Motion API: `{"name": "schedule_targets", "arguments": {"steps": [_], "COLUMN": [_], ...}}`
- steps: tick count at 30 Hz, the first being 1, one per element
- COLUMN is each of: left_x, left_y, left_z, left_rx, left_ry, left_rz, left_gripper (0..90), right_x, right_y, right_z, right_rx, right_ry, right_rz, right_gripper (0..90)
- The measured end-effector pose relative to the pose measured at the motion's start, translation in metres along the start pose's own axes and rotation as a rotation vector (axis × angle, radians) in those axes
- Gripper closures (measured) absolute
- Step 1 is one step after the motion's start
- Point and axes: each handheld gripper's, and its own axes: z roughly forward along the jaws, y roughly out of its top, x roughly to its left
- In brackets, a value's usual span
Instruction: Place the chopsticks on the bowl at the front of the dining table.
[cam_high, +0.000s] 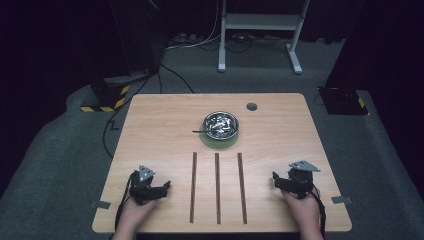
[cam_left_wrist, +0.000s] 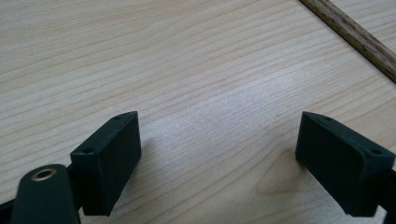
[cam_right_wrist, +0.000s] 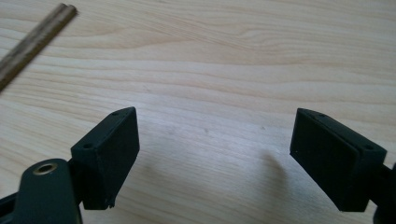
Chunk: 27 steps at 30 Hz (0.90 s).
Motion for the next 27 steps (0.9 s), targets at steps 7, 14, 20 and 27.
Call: {"name": "schedule_targets", "arguments": {"steps": [7, 14, 20, 27], "left_x": [-0.003, -0.003, -0.004, -0.004], "left_y": [-0.002, -0.001, -0.002, -0.002], "left_z": [-0.002, -0.001, -0.002, -0.002], "left_rx": [-0.001, 0.001, -0.003, -0.004], "left_ry": [0.005, -0.003, 0.001, 0.002], "left_rz": [-0.006, -0.002, 0.002, -0.001], "left_gripper": [14.8, 13.7, 15.5, 15.7], "right_x": [0.029, 0.064, 0.084, 0.093], "right_y": [0.008, 0.016, 0.021, 0.020], "right_z": [-0.001, 0.002, 0.007, 0.015], "right_rx": [-0.036, -0.035, -0.038, -0.001], "right_ry": [0.051, 0.148, 0.150, 0.136], "right_rz": [-0.035, -0.061, -0.058, -0.071], "right_gripper": [15.0, 16.1, 17.9, 18.2]}}
